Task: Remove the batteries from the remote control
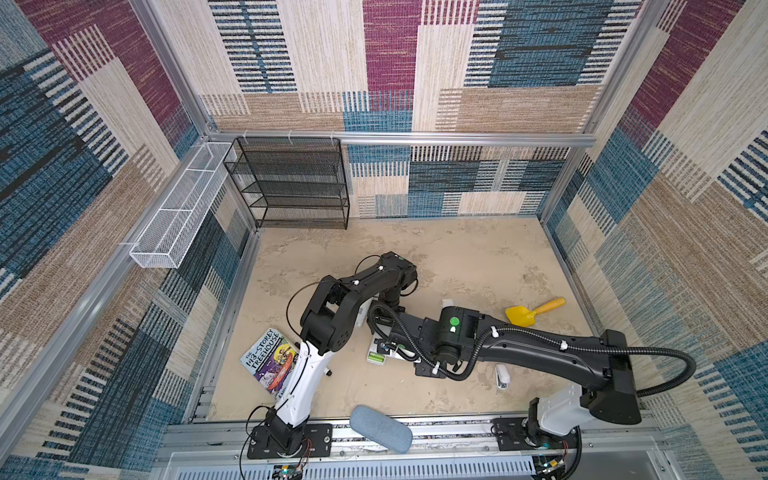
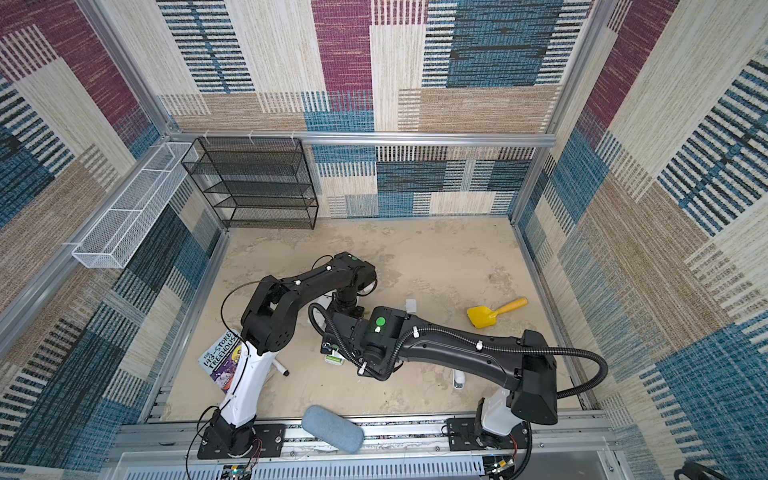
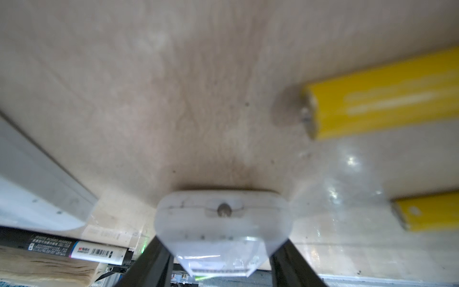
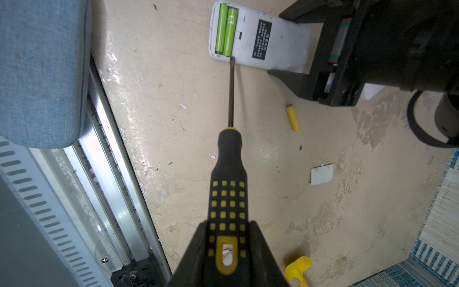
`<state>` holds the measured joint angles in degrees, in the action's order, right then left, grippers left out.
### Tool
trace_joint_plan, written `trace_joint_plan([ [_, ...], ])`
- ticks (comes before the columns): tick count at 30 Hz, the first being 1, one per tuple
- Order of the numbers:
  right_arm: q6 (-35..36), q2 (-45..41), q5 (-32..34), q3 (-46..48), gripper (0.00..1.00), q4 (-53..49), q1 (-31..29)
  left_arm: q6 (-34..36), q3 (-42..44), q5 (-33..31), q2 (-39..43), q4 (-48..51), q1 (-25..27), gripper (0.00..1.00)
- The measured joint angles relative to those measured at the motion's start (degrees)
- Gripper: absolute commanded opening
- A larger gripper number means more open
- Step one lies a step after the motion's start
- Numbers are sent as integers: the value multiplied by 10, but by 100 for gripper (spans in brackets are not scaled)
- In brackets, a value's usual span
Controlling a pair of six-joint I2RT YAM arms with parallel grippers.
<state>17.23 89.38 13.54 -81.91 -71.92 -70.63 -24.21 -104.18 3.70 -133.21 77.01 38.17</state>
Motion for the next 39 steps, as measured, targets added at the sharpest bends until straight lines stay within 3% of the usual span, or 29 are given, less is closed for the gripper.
trace_joint_plan([
  [7,5,24,3,-15,0,0,-5,0,1,0,0,-1,0,62],
  [17,4,28,10,-19,0,-6,-7,9,18,-21,16,-10,0,82],
  [26,4,16,13,-10,0,-12,-8,21,49,-32,41,-40,6,78],
  [39,7,13,17,-7,0,-12,-11,19,63,-44,46,-60,28,60],
])
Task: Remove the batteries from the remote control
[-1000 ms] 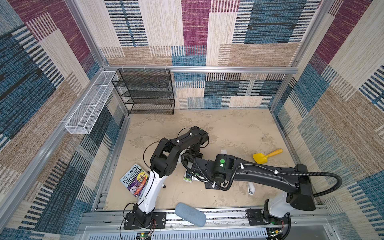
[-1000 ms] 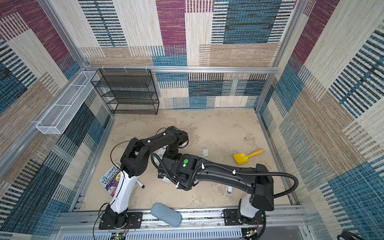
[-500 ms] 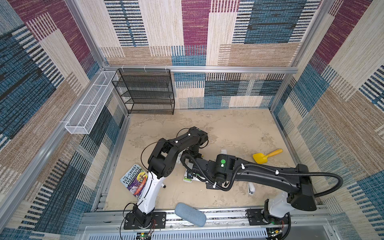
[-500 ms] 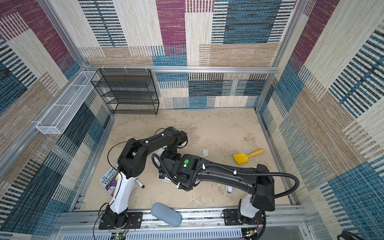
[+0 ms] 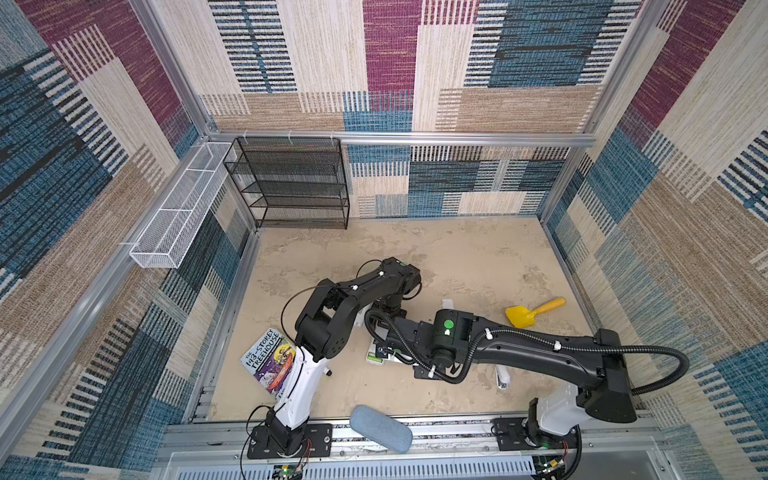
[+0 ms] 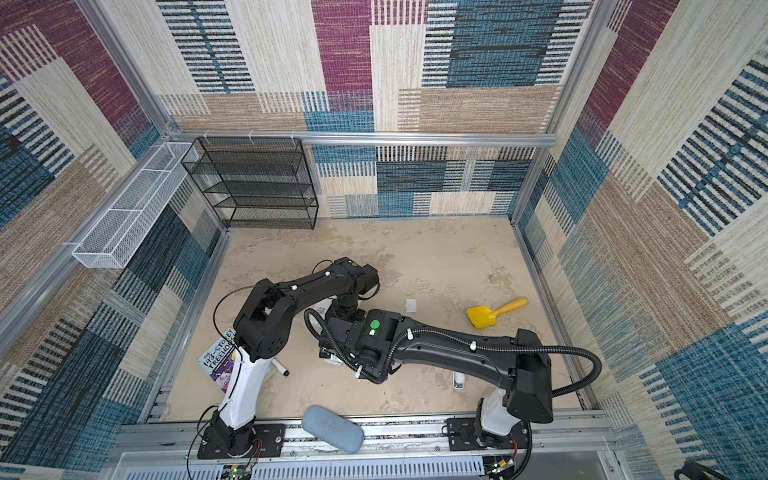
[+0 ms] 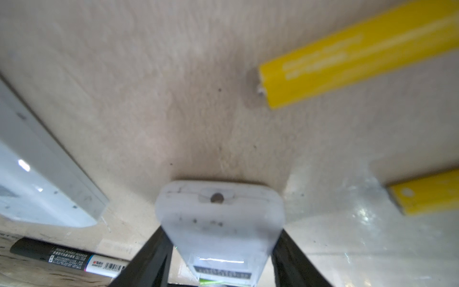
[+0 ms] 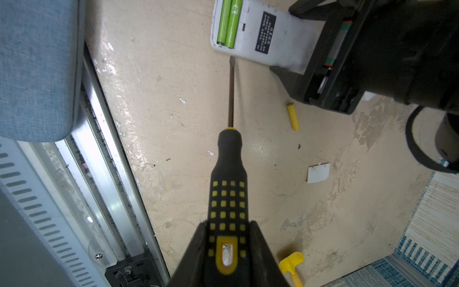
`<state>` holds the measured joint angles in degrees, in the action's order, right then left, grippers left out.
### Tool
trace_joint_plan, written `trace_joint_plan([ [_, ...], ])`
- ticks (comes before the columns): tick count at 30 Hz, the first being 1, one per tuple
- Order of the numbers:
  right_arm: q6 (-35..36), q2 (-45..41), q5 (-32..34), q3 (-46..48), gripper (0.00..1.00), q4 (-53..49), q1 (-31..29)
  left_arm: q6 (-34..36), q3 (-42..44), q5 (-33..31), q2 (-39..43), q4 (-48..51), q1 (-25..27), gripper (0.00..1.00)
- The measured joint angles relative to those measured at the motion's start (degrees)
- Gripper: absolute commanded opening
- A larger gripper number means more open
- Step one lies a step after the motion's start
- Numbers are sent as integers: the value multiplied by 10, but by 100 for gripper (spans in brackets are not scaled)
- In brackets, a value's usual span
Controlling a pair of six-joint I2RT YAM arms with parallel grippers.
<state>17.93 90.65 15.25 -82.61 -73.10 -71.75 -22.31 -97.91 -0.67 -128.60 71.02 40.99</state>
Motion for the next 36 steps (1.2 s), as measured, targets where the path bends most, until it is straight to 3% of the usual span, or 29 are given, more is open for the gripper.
trace_joint_plan([
  [9,2,15,4,-13,0,2,-2,-1,-6,-9,-5,6,4,54],
  [29,4,34,-3,-17,0,3,-8,-28,-29,-45,-19,31,18,53],
  [36,3,47,5,-14,0,0,-10,-33,-26,-131,-42,134,22,53],
])
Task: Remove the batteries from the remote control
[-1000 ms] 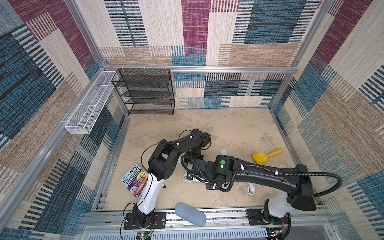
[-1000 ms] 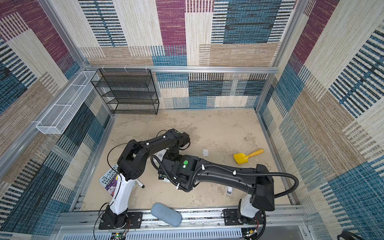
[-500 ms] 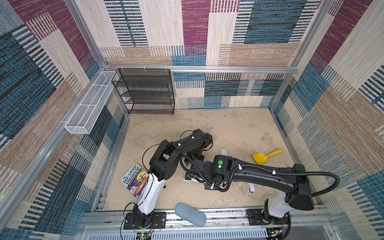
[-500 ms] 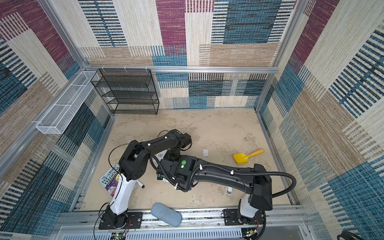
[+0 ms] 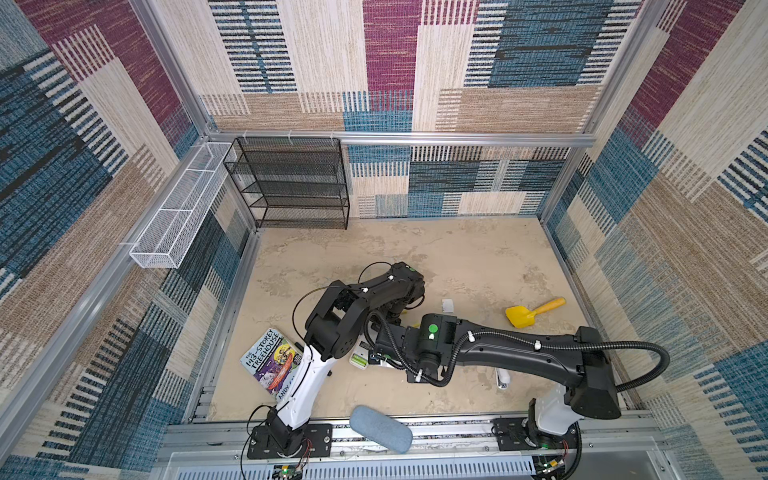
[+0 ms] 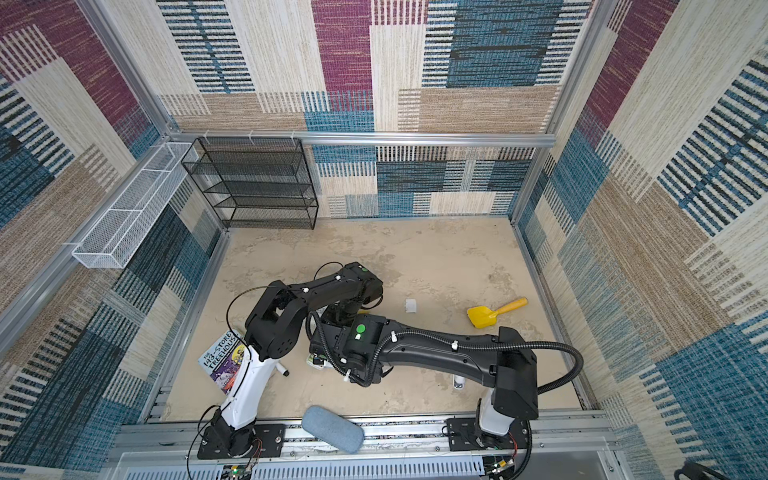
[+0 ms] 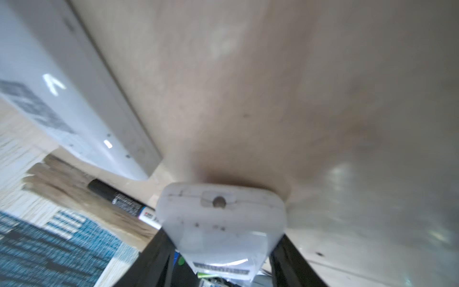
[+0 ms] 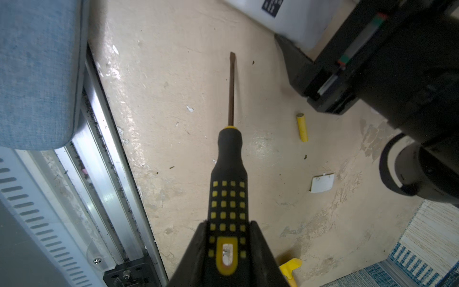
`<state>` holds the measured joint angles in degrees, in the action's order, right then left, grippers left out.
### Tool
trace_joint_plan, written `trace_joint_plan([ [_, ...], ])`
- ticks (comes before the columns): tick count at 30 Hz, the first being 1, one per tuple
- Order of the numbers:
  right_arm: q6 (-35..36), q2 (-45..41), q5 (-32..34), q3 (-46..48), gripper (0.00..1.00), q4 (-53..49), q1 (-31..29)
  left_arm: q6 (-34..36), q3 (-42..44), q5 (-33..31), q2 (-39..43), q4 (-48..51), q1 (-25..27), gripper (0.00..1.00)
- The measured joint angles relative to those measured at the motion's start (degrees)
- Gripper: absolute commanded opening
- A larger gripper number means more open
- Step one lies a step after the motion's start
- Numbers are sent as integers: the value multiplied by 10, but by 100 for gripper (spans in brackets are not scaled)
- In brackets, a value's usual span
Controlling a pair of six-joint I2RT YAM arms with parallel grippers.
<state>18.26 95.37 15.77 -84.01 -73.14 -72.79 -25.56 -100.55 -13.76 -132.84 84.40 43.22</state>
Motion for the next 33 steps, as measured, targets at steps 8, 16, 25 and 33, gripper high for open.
trace_joint_plan([
  [8,0,10,25,-5,0,0,-4,-2,3,-55,-14,39,2,53],
  [16,0,-21,26,-19,0,15,-3,-2,22,-35,8,14,-2,53],
  [25,0,-62,13,4,0,34,-3,-2,13,45,48,-112,-9,53],
  [33,0,-50,14,17,0,33,-3,-4,-5,52,38,-163,-11,53],
])
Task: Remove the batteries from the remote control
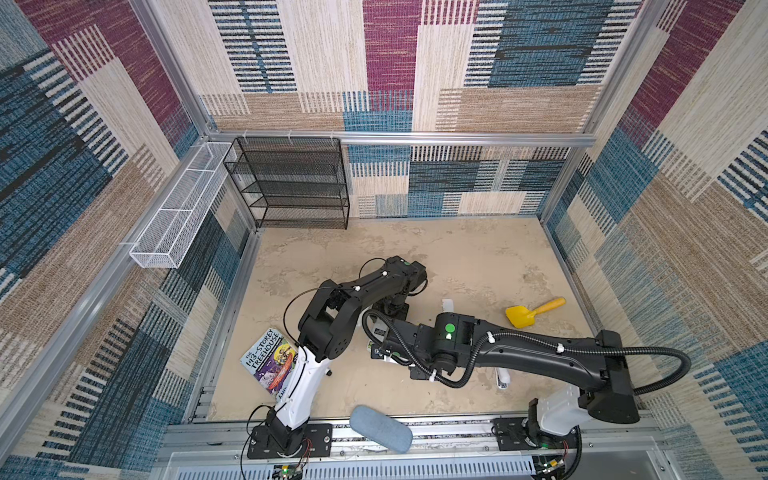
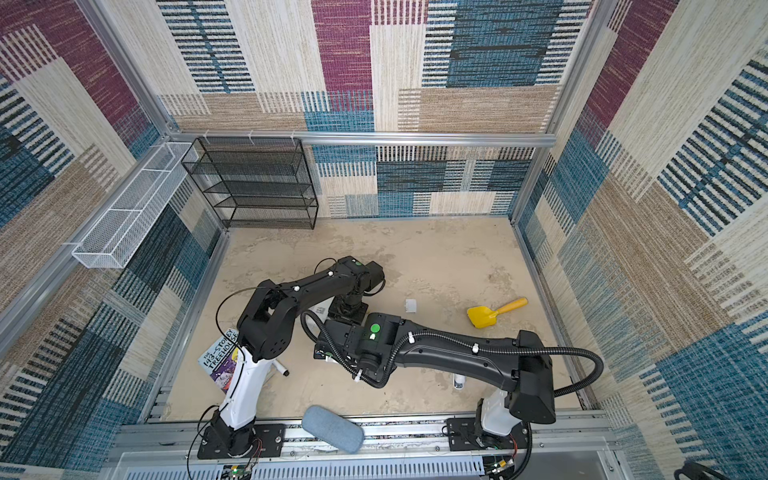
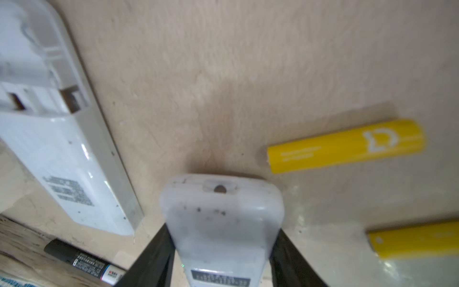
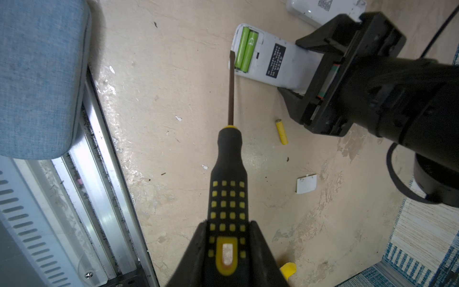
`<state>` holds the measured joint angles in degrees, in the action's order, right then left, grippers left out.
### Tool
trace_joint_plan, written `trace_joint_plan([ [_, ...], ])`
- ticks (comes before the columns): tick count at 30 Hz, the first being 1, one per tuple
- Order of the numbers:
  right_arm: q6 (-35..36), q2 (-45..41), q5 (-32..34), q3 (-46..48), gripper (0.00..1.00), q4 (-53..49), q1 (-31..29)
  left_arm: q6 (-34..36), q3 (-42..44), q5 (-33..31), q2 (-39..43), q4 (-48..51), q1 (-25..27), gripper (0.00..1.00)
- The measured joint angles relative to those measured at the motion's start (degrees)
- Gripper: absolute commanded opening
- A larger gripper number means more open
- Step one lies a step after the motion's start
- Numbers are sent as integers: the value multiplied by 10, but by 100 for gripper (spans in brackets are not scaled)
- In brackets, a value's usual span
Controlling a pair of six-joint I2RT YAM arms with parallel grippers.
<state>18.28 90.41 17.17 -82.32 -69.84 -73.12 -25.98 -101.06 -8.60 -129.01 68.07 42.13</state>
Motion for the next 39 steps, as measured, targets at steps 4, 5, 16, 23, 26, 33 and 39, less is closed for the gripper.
trace_joint_plan([
  [4,0,10,11,0,0,-4,0,0,4,0,1,-3,0,53],
  [5,0,12,14,0,0,-5,0,0,4,0,1,-4,0,53],
  [16,0,26,41,1,0,-12,1,0,9,0,2,-7,0,53],
  [23,0,34,45,3,0,-14,3,0,12,0,4,-10,0,53],
  [26,0,40,45,3,0,-14,3,0,14,0,5,-12,0,53],
  [33,0,41,54,-4,0,-16,3,0,15,0,5,-13,0,53],
  [39,4,37,55,-15,0,-15,3,0,17,0,6,-14,0,55],
])
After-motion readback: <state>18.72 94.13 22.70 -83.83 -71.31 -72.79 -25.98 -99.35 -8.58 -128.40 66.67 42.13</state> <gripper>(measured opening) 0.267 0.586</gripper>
